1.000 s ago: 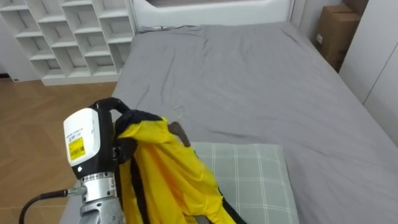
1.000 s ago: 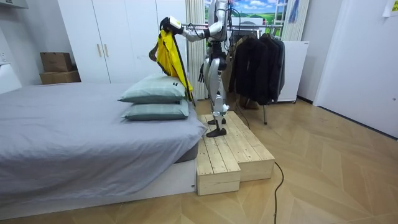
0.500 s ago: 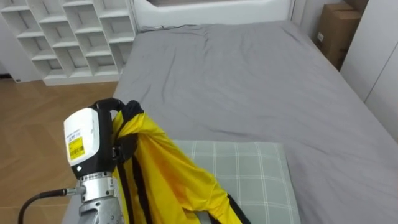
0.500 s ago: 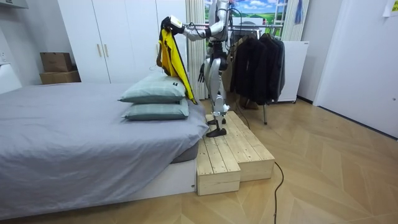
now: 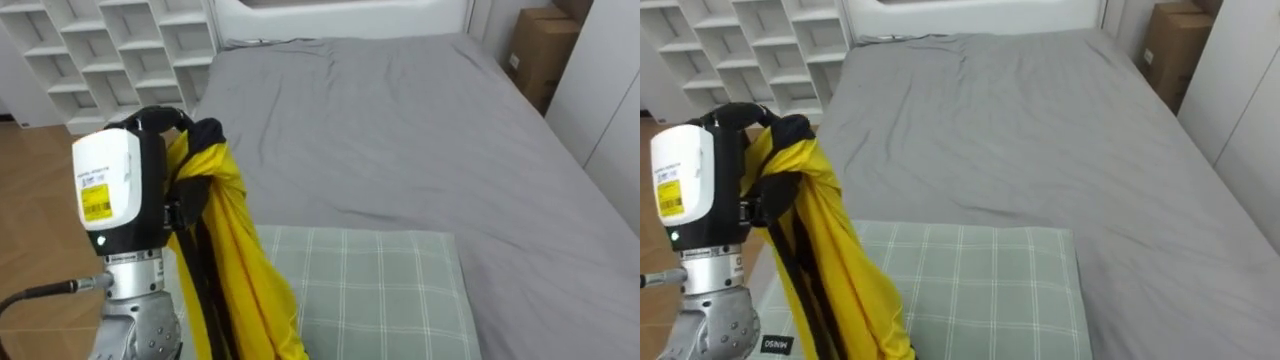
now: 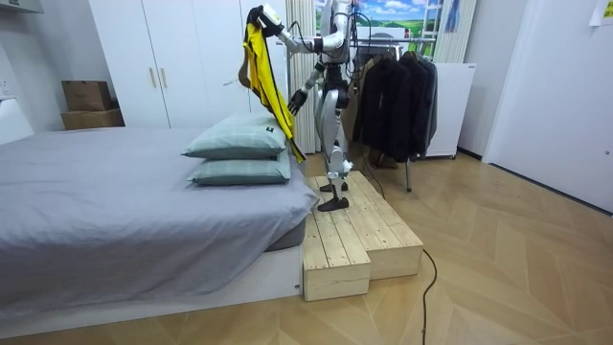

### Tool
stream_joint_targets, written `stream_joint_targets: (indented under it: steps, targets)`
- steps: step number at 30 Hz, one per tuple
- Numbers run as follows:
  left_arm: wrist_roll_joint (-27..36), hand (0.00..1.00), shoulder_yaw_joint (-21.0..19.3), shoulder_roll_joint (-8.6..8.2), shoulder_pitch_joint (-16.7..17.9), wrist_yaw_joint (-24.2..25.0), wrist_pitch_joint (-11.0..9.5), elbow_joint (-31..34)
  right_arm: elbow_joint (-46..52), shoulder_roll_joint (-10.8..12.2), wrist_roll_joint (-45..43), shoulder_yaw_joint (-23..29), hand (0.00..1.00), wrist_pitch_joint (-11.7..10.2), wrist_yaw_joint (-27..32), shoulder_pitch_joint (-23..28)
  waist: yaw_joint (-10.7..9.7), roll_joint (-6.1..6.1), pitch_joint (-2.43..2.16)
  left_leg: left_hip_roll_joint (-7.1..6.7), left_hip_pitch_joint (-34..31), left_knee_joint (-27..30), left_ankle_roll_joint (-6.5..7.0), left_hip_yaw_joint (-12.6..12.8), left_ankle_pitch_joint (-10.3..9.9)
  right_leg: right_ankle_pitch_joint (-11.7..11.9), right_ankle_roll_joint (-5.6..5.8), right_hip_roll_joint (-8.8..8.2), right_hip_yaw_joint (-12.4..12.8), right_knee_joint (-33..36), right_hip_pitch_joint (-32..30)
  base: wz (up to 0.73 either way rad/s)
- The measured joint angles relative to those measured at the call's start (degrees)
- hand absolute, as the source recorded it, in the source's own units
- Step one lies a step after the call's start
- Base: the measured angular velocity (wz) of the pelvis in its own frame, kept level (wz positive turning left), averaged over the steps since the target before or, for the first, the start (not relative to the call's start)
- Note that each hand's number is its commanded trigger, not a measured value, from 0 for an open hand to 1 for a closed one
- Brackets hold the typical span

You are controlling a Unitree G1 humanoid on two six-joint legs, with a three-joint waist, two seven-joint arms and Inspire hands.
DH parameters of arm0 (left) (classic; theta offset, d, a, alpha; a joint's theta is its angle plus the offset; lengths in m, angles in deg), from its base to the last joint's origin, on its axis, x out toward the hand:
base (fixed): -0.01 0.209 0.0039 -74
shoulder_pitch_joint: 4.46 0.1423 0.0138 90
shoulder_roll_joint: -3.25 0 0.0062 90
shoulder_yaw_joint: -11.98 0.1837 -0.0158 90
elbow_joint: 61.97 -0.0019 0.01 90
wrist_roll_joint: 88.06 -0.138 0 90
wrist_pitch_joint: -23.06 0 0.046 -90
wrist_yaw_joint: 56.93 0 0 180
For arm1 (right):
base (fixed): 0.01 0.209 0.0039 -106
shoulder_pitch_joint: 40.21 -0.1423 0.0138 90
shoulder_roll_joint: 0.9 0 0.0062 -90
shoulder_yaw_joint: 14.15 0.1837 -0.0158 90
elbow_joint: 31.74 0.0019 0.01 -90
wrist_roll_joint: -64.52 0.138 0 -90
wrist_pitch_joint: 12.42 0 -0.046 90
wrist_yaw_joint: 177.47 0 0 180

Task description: Hang clothes

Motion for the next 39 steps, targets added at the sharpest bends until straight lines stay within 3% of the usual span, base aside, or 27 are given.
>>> stream_joint_targets:
  steps: [4,6,8,9,11,14,18,22,24,36,39]
  targets:
    - [-2.84,1.00,-0.35,0.80,-1.00,0.20,-0.34,2.33,7.29,-0.19,0.00,1.19,0.00,-0.14,0.20,-0.04,0.15,0.12,-0.03,0.06,-0.02,0.03,0.00,-0.02,0.00,0.01,0.01,0.00,0.02,0.57,0.13,0.00]
    - [-4.74,1.00,-0.48,2.05,-2.08,0.54,-0.38,3.06,10.63,-0.20,0.00,1.20,0.00,-0.20,0.10,0.19,0.36,0.17,-0.02,0.07,-0.06,0.03,0.03,0.02,-0.02,0.02,0.01,0.00,0.12,0.58,0.11,-0.02]
    - [-7.55,1.00,-0.48,5.58,-2.89,0.64,-0.69,4.82,15.39,-0.86,0.54,1.40,0.00,-0.38,-0.18,0.81,0.87,1.05,-0.04,0.12,-0.04,0.21,0.27,0.33,-0.21,0.17,0.12,-0.01,0.46,0.64,0.08,-0.06]
    - [-7.97,1.00,-0.48,6.37,-2.90,0.64,-0.74,5.42,16.15,-1.35,0.55,1.40,0.00,-0.44,-0.18,0.83,0.92,1.53,-0.05,0.11,-0.02,0.20,0.37,0.35,-0.27,0.30,0.24,-0.02,0.49,0.63,0.09,-0.04]
    - [-9.59,1.00,-0.49,9.27,-3.03,0.63,-0.99,7.90,18.86,-3.80,0.28,1.37,0.00,-0.91,-0.23,0.83,1.37,3.53,-0.02,-0.11,0.06,-0.13,0.71,0.70,-0.53,0.50,0.49,-0.30,0.75,0.60,-0.10,-0.04]
    - [-12.12,1.00,-0.49,11.57,-3.31,0.64,-1.07,11.04,22.36,-4.50,-0.39,1.25,0.00,-0.92,-0.36,1.30,1.78,4.35,-0.12,-0.18,0.18,-0.21,0.77,1.04,-0.52,0.57,0.64,-0.46,0.61,0.59,-0.17,-0.05]
    - [-13.58,1.00,-0.50,12.15,-3.55,0.65,-1.37,13.43,26.61,-4.75,-2.30,1.14,0.00,-1.36,-0.63,1.44,2.21,4.49,-0.12,-0.08,0.52,-0.01,0.79,1.42,-0.52,0.55,0.67,-0.50,0.82,0.42,-0.12,-0.05]
    - [-14.21,1.00,-0.54,16.47,-3.66,1.17,-1.39,15.29,29.37,-4.88,-3.69,1.14,0.00,-1.58,-0.39,1.58,2.70,5.32,-0.05,-0.05,0.49,0.06,0.95,2.09,-0.65,0.56,0.75,-0.54,1.49,-0.38,0.04,-0.07]
    - [-14.57,1.00,-0.55,17.48,-3.70,1.50,-1.39,15.94,30.00,-4.87,-3.73,1.04,0.00,-1.58,-0.40,1.58,2.81,5.70,-0.16,-0.10,0.51,0.10,1.03,2.27,-0.70,0.59,0.81,-0.65,1.56,-0.28,0.07,0.00]
    - [-16.23,1.00,-0.54,18.08,-4.10,3.47,-1.76,16.75,32.32,-4.88,-3.48,-0.05,0.00,-2.15,-1.70,1.16,3.02,5.85,-0.12,0.02,0.71,-0.08,1.06,2.70,-0.75,0.60,0.83,-0.72,2.18,0.54,0.04,-0.01]
    - [-16.35,1.00,-0.54,18.08,-4.14,3.59,-1.76,16.81,34.85,-4.87,-1.58,-0.33,0.00,-2.15,-2.87,1.40,3.45,6.66,0.29,0.09,0.67,-0.25,1.17,3.10,-1.24,0.60,0.84,-0.64,2.94,0.62,-0.45,-0.11]
